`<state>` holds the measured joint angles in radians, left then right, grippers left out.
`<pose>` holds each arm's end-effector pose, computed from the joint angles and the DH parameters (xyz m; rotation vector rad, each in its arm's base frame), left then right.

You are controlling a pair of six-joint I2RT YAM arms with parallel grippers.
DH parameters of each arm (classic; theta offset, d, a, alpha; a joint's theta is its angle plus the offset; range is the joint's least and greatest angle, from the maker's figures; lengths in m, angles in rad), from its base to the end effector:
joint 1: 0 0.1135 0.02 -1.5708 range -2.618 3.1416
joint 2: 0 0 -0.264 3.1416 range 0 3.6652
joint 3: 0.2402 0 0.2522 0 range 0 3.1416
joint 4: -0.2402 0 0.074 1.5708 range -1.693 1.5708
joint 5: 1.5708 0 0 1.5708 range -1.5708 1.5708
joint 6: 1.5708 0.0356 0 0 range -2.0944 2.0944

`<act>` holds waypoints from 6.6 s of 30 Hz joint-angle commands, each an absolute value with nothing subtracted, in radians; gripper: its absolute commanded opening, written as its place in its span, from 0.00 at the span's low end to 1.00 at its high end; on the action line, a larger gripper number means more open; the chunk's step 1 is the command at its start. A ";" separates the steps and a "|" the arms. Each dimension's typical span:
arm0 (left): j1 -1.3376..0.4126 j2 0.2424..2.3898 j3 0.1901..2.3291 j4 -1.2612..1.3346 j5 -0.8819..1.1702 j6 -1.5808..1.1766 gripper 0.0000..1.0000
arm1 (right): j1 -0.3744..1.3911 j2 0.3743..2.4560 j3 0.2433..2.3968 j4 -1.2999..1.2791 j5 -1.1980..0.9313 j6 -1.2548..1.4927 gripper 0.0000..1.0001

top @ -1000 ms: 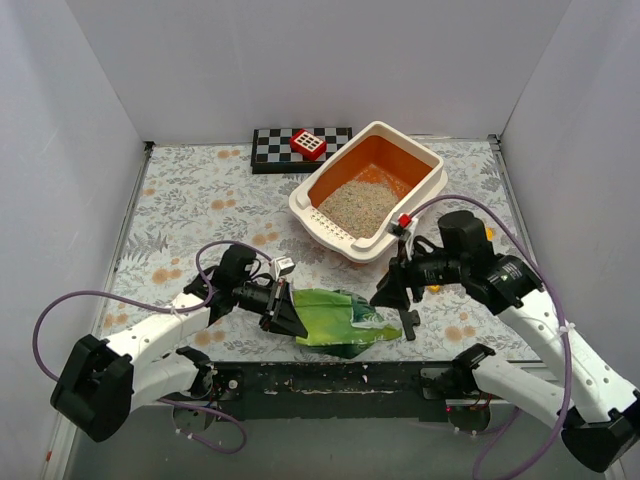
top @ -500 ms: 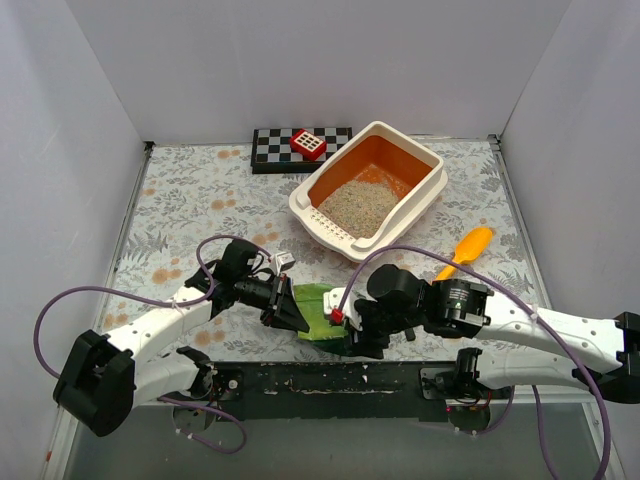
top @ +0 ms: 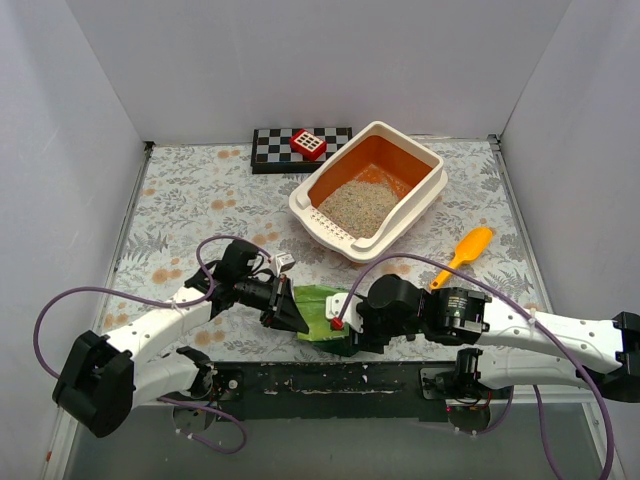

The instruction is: Fill the litter box with clean litter

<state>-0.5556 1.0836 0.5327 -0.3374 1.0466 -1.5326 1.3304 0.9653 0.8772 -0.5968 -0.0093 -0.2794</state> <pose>0.1489 -0.1287 0.1984 0.6371 -2.1634 1.3191 0.0482 0.1981 0.2994 -1.6753 1.6042 0.5613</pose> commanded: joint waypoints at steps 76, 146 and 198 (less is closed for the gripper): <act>-0.881 1.193 0.699 -0.089 0.451 -0.512 0.07 | 0.772 1.066 0.897 -0.612 -0.578 -0.175 0.01; -0.873 0.552 0.364 -0.014 0.239 -0.577 0.00 | 0.870 1.241 0.920 -0.517 -0.554 -0.776 0.62; -0.614 0.686 0.359 0.130 0.482 -0.472 0.00 | 0.628 0.890 0.864 -0.856 0.115 0.437 0.61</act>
<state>-0.6235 0.7147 0.3668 0.0814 0.4934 -0.4610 0.7052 0.9428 0.9974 -0.8211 0.1310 0.2729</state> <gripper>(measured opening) 0.018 0.626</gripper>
